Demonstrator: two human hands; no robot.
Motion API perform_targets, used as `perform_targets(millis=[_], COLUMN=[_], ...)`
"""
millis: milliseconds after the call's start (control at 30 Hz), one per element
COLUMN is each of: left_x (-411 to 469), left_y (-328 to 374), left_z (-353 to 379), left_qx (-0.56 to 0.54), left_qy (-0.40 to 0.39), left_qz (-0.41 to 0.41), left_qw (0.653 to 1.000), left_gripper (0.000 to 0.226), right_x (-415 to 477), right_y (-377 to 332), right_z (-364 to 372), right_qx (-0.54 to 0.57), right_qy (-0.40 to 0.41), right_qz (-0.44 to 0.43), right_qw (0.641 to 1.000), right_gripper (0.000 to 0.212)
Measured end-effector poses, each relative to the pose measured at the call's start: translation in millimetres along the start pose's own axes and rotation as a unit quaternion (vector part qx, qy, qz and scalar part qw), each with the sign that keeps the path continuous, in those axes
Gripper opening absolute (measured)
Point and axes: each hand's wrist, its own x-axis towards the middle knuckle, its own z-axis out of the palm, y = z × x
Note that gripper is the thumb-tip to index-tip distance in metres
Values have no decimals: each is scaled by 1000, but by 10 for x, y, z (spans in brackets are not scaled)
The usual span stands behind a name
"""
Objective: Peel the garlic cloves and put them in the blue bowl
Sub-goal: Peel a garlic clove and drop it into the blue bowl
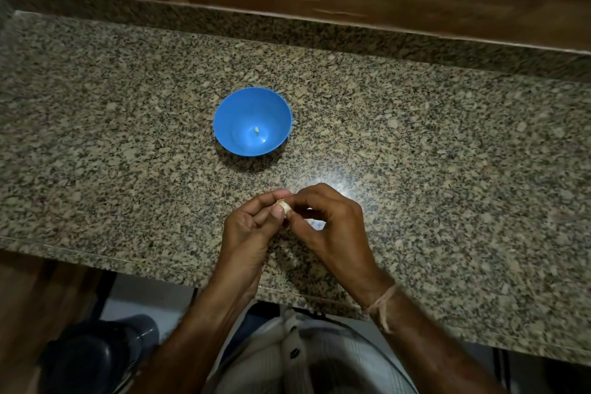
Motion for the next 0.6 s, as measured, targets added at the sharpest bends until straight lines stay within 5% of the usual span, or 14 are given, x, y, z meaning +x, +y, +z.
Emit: perform_targets(millis=[600], left_x=[27], left_y=[-84], left_z=[-174], left_qx=[21], left_qy=[6], left_qz=[-27], left_qw=[999], left_gripper=[24], right_x=[-124], right_y=[-45], right_z=[292], right_qx=[-122], right_qy=[30], right_qz=[-33], right_qw=[991], right_gripper=[16])
